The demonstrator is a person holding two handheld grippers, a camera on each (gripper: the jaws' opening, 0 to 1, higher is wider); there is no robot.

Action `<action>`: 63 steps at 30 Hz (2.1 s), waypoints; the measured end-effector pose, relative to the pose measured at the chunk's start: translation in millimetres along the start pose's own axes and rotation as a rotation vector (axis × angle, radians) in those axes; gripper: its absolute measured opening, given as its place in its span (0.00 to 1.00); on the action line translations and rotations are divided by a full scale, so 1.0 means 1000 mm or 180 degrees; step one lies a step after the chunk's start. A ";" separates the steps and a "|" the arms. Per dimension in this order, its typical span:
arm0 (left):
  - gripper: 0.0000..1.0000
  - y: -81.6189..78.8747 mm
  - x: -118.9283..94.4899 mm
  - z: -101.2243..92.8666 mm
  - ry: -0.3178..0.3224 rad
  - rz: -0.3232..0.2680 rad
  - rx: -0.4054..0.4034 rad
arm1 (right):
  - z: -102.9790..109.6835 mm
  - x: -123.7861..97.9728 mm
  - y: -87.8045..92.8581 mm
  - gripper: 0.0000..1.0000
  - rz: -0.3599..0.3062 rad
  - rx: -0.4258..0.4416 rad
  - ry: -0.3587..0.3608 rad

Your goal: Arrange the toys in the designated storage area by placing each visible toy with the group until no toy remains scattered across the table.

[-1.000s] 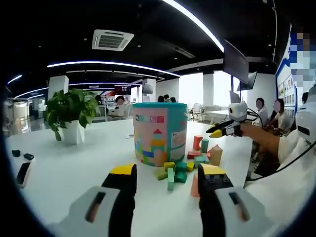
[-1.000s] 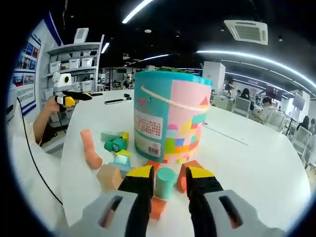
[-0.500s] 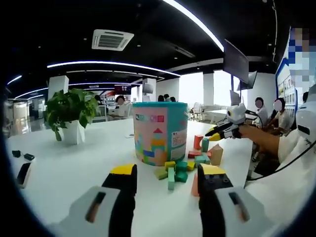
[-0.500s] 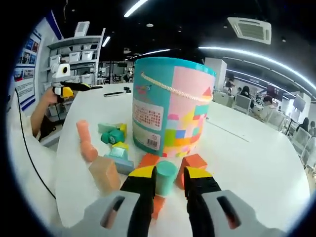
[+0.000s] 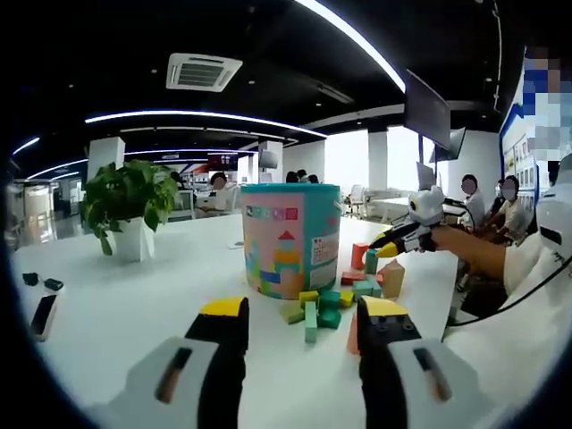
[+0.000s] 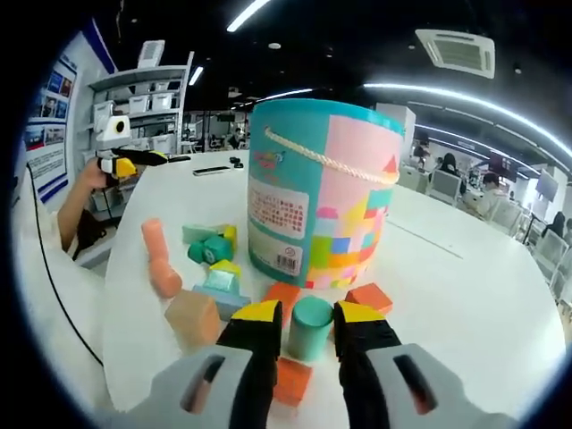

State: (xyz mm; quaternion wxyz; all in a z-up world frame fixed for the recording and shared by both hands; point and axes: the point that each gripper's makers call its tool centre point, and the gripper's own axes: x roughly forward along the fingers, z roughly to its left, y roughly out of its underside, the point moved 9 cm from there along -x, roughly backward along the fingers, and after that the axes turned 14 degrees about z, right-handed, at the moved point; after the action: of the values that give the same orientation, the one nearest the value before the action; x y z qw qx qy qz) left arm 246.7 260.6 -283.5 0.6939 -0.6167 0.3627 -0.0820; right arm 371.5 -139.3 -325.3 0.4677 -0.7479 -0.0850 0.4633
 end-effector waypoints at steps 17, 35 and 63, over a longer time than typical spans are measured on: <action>0.49 0.000 0.000 0.000 -0.0006 -0.0001 0.0006 | 0.000 0.011 0.002 0.21 0.0073 0.0025 -0.0011; 0.49 0.000 0.002 -0.002 -0.0001 -0.0006 0.0004 | 0.013 -0.008 -0.014 0.20 -0.0085 0.0325 -0.0092; 0.48 -0.002 0.001 -0.003 0.0012 -0.0019 0.0026 | -0.002 -0.071 -0.090 0.20 -0.0137 0.0124 -0.0246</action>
State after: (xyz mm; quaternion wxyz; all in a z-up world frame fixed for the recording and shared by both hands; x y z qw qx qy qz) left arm 246.2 257.3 -281.8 0.6955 -0.6147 0.3618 -0.0868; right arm 361.4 -130.5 -211.3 0.4883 -0.7183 -0.1100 0.4833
